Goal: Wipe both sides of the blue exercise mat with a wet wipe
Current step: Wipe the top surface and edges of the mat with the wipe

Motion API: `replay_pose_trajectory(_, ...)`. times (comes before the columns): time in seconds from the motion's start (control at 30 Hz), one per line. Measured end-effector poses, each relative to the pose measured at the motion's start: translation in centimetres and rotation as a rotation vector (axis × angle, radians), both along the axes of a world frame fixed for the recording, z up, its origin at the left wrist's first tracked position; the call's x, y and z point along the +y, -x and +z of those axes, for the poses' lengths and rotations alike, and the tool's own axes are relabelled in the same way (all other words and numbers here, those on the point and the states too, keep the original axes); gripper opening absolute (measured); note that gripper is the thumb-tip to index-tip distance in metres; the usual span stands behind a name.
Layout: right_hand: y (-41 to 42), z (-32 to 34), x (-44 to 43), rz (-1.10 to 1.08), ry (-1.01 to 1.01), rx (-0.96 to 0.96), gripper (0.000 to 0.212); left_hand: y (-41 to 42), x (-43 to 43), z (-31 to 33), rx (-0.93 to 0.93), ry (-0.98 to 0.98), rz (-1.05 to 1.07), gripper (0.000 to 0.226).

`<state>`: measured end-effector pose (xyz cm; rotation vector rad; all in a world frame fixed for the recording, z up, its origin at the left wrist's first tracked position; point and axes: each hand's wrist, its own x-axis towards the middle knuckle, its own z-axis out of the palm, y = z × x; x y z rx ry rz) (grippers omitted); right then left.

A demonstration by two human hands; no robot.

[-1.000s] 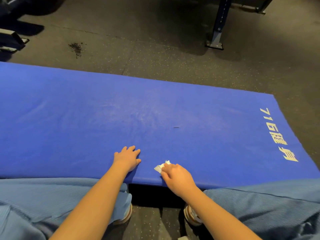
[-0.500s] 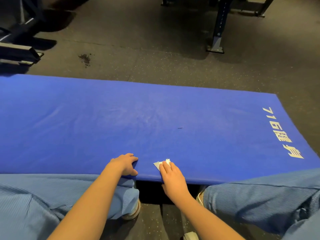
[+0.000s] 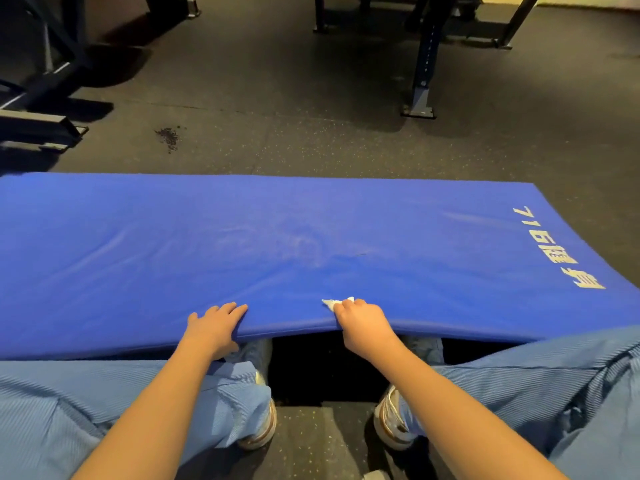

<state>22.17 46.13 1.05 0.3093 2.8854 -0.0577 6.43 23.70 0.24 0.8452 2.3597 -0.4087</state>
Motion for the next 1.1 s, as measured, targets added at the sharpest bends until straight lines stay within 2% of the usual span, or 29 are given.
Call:
replay_pose_trajectory(0.17, -0.9, 2.4, 3.8, -0.038, -0.049, -0.043, 0.076, -0.9, 2.0, 0.0, -0.007, -0.091, -0.106, 0.073)
replay_pose_trajectory(0.5, -6.0, 4.3, 6.8, -0.138, -0.088, -0.264, 0.074, -4.7, 6.9, -0.5, -0.106, -0.122, -0.264, 0.073)
replay_pose_trajectory(0.67, -7.6, 3.1, 5.8, -0.202, -0.071, -0.365, 0.049, -6.1, 7.3, -1.1, -0.078, -0.069, -0.301, 0.066)
replay_pose_trajectory(0.77, -8.3, 1.2, 4.9, -0.238, -0.045, -0.440, 0.045, -7.6, 7.1, -2.4, -0.042, -0.023, -0.296, 0.060)
replay_pose_trajectory(0.9, -8.2, 0.0, 3.5, -0.302, 0.078, -0.410, 0.064, -8.6, 7.3, -2.7, 0.030, -0.010, -0.302, 0.055)
replay_pose_trajectory(1.03, -7.7, -1.0, 2.7, -0.306, 0.293, -0.304, 0.054, -9.1, 7.2, -2.6, 0.045, 0.006, -0.297, 0.051)
replay_pose_trajectory(1.1, -7.6, -1.6, 2.2, -0.285, 0.396, -0.297, 0.055, -9.0, 7.3, -2.4, 0.031, 0.012, -0.300, 0.046)
